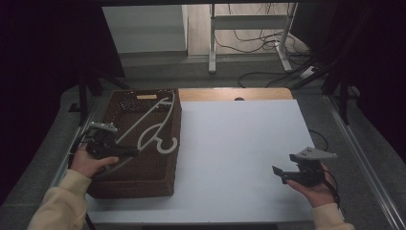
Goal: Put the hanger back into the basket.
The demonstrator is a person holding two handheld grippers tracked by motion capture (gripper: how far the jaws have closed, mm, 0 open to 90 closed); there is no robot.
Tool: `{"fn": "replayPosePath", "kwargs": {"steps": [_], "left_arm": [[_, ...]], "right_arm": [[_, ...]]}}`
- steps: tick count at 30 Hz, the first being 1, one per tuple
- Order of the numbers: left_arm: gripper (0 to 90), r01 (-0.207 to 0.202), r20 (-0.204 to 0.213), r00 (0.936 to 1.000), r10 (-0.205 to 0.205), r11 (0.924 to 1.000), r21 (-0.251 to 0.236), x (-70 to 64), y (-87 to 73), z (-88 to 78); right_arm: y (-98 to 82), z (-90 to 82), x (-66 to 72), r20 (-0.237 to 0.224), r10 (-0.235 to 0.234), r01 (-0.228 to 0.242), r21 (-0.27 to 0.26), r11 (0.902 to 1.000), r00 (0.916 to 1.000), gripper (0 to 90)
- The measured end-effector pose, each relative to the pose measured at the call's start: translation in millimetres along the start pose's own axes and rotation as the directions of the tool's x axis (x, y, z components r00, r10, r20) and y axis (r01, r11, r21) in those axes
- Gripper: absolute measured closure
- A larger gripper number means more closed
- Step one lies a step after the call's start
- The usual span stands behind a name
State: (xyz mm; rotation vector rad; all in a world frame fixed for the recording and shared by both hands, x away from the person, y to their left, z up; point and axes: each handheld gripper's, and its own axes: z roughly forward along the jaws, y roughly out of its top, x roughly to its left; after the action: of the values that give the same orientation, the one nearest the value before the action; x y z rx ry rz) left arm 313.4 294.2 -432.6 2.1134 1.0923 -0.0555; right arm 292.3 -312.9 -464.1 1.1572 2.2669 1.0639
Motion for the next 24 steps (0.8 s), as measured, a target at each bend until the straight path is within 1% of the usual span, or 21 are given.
{"fn": "replayPosePath", "kwargs": {"steps": [2, 3, 4, 7, 9, 12, 14, 16, 18, 19, 22, 24], "left_arm": [[48.5, 0.017, -0.016, 0.9997, -0.017, 0.9997, -0.019, 1.3, 0.8, -3.1], [42.6, 0.022, -0.026, 0.9994, -0.023, 0.9995, -0.023, 1.4, 1.0, -4.2], [38.7, 0.021, -0.032, 0.9992, -0.022, 0.9994, -0.026, 0.9, 1.0, -4.9], [34.3, 0.007, -0.042, 0.9991, -0.008, 0.9996, -0.029, -2.5, 0.7, -5.0], [32.5, -0.004, -0.057, 0.9984, 0.002, 0.9992, -0.039, -6.2, 0.9, -5.3], [30.0, -0.008, -0.055, 0.9985, 0.005, 0.9982, -0.059, -10.7, 1.4, -7.0], [28.8, -0.013, -0.063, 0.9980, 0.009, 0.9977, -0.066, -14.1, 1.6, -8.2], [27.0, -0.018, -0.093, 0.9956, 0.012, 0.9972, -0.073, -20.7, 1.7, -9.0], [26.5, -0.012, -0.135, 0.9909, 0.001, 0.9964, -0.084, -30.1, 1.1, -8.9], [26.0, -0.021, -0.147, 0.9892, 0.007, 0.9953, -0.095, -35.9, 0.6, -8.3], [24.8, -0.047, -0.146, 0.9889, 0.029, 0.9913, -0.123, -54.9, -1.2, -3.9], [23.9, -0.067, -0.146, 0.9882, 0.047, 0.9891, -0.131, -64.8, -2.5, -1.2]], "right_arm": [[0.1, 0.0, 0.2, 0.000, -0.001, 0.001, 0.000, 1.0000, 1.0000, 17.5], [0.1, -0.1, 0.1, 0.000, -0.001, 0.001, 0.000, 1.0000, 1.0000, 17.5], [0.0, -0.1, -0.1, 0.001, 0.000, 0.000, 0.000, 1.0000, 1.0000, 17.5], [-0.1, 0.0, -0.4, 0.002, 0.002, -0.002, 0.000, 1.0000, 1.0000, 17.5], [0.0, 0.0, 0.0, 0.001, 0.000, 0.000, 0.001, 1.0000, 1.0000, 17.5], [0.3, 0.0, 0.6, 0.001, -0.002, 0.002, 0.000, 1.0000, 1.0000, 17.5], [0.2, -0.1, 0.5, 0.001, -0.002, 0.002, 0.000, 1.0000, 1.0000, 17.5], [0.2, -0.2, 0.3, 0.001, -0.001, 0.001, -0.001, 1.0000, 1.0000, 17.5], [0.3, -0.3, 0.3, 0.001, -0.001, 0.001, -0.002, 1.0000, 1.0000, 17.5], [0.5, -0.2, 0.3, 0.000, -0.002, 0.002, -0.003, 1.0000, 1.0000, 17.4], [1.9, 0.4, 1.6, -0.004, -0.002, 0.002, -0.007, 1.0000, 1.0000, 17.4], [2.5, 0.8, 2.6, -0.007, -0.008, 0.008, -0.008, 0.9999, 0.9999, 17.4]]}}
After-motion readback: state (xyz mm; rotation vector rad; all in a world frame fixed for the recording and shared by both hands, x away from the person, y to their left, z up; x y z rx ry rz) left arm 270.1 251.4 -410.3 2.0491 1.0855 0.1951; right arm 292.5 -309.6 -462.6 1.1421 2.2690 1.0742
